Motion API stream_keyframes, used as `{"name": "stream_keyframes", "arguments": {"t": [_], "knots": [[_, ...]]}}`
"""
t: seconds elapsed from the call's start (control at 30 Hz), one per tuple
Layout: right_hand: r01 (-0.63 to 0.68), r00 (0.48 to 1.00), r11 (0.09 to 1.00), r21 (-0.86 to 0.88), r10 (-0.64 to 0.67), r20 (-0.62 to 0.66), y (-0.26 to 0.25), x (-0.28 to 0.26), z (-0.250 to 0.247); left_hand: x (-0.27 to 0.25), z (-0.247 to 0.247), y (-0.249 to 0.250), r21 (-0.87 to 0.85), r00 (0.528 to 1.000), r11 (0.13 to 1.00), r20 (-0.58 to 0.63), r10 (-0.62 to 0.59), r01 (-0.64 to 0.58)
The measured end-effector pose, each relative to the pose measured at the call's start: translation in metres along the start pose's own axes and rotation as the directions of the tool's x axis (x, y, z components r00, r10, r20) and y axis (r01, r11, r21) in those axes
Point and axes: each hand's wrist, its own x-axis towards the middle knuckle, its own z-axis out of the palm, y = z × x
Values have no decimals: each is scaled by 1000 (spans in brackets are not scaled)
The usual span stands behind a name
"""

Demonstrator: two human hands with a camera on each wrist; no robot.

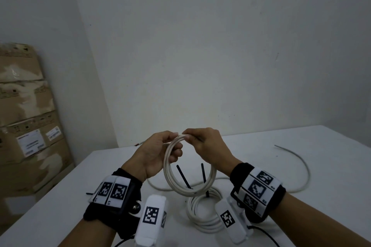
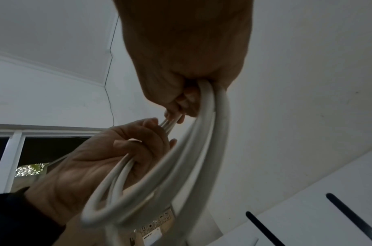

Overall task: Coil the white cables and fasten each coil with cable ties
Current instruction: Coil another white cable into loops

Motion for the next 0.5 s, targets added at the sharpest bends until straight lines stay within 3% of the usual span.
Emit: {"name": "stream_keyframes", "arguments": {"t": [0.13, 0.3, 0.4, 0.5], "knots": [[12, 998, 1000, 25, -11, -59, 1, 0, 0, -2, -6, -2, -268, 1000, 963, -14, -4, 0], [-55, 995, 983, 177, 68, -73, -2, 3, -6, -3, -25, -12, -571, 977, 807, -210, 32, -149], [-82, 994, 974, 211, 96, -57, -5, 3, -6, -3, -32, -12, -542, 997, 837, -46, 69, -83], [-136, 986, 951, 277, 157, -55, -2, 5, -10, -5, -40, -11, -423, 984, 906, 158, 77, -3]]}}
